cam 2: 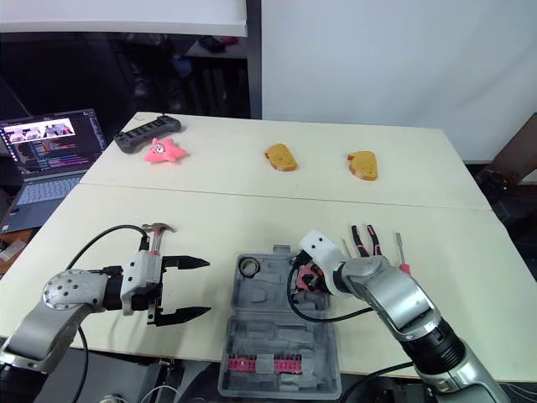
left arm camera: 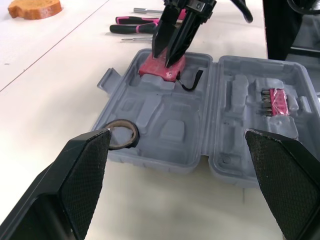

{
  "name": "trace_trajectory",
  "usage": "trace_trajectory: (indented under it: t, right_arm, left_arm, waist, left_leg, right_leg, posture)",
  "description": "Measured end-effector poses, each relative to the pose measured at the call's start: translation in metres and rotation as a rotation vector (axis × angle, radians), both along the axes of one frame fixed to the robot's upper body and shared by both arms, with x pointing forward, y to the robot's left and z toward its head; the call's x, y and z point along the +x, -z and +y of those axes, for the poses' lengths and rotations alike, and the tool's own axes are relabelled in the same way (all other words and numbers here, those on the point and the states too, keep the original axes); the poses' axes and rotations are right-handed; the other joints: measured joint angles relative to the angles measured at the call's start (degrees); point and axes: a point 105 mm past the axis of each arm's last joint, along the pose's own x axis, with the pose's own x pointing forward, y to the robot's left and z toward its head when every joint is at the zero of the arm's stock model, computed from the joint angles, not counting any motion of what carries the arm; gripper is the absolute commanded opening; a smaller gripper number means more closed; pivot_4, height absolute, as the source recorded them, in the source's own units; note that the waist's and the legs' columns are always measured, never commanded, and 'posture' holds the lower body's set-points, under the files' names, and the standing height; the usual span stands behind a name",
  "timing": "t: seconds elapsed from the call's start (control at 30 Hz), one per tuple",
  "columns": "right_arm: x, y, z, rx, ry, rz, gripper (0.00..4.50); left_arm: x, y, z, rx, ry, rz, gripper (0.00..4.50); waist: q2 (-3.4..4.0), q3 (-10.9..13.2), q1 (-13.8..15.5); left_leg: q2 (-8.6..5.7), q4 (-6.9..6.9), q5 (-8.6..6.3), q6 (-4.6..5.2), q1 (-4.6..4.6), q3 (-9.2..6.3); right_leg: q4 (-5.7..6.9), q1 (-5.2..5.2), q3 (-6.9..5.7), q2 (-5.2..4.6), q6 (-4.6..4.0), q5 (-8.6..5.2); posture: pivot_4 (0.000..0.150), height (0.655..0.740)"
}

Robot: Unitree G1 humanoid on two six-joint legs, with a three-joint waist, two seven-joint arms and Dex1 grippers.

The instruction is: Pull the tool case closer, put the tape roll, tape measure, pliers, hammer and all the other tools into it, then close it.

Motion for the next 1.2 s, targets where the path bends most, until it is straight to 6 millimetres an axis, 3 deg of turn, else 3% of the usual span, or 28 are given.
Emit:
trace_trajectory:
  t: [0.57,1.2]
  right_arm:
    - [0.026,-0.002,0.013,-0.083,-0.172,0.066,1.64]
    - [0.035,0.001,0.017,-0.085,-0.255,0.089,1.64]
  left_arm:
    - [0.002,-0.002,0.000,0.002,0.003,-0.006,4.50]
    - [0.003,-0.004,-0.001,0.004,0.005,-0.004,4.50]
  waist:
    - [-0.05,0.0,-1.8]
    - [-0.08,-0.1,-2.8]
  left_leg:
    - [0.09,-0.13,-0.01,-0.01,0.65,0.06]
    - [0.16,-0.22,-0.03,-0.04,0.66,0.02]
  right_leg:
    - [0.00,0.44,0.06,0.02,-0.05,-0.05]
    - [-0.02,0.40,0.13,0.03,0.01,-0.09]
  posture:
    - [0.150,0.7400]
    - [0.150,0.7400]
